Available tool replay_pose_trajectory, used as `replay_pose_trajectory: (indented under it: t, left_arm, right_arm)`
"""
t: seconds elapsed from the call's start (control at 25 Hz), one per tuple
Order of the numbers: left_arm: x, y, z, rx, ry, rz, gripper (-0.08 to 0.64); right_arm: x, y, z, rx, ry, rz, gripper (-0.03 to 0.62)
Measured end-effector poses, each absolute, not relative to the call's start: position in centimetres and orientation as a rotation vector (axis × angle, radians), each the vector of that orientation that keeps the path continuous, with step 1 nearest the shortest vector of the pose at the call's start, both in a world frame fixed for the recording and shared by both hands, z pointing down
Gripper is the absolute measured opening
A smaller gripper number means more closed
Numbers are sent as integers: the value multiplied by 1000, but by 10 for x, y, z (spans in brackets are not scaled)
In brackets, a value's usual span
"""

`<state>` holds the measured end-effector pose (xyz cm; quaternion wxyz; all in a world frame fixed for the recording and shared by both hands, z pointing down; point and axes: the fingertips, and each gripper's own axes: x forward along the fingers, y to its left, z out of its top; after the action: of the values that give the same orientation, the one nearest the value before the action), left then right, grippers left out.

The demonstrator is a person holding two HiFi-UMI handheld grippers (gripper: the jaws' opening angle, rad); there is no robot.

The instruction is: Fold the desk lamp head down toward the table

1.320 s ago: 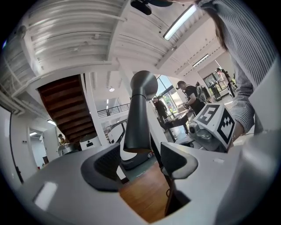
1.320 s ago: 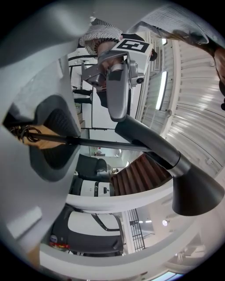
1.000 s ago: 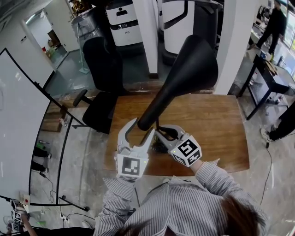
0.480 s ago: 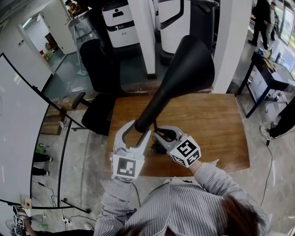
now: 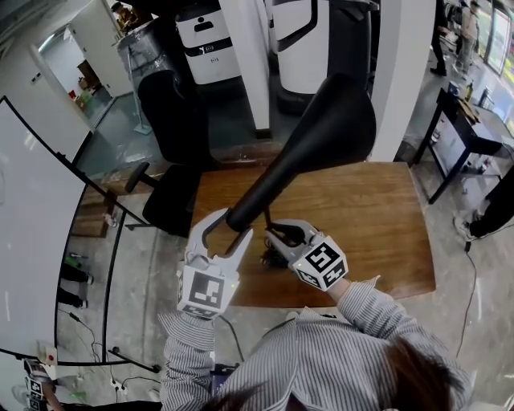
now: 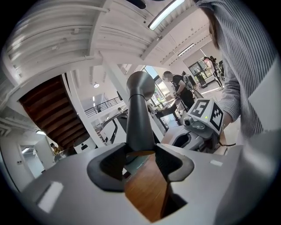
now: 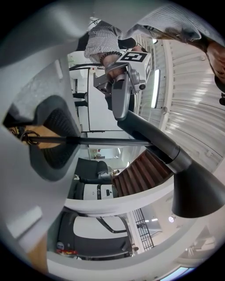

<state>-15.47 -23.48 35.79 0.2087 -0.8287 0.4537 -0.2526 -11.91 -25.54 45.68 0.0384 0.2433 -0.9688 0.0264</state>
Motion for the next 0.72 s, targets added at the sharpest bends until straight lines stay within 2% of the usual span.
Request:
replay_pose_trajectory:
  t: [0.72]
  left_arm:
    - [-154, -229, 355, -2331, 1138, -883, 212]
  right_arm:
    - [-117, -254, 458, 754, -2980, 98, 48]
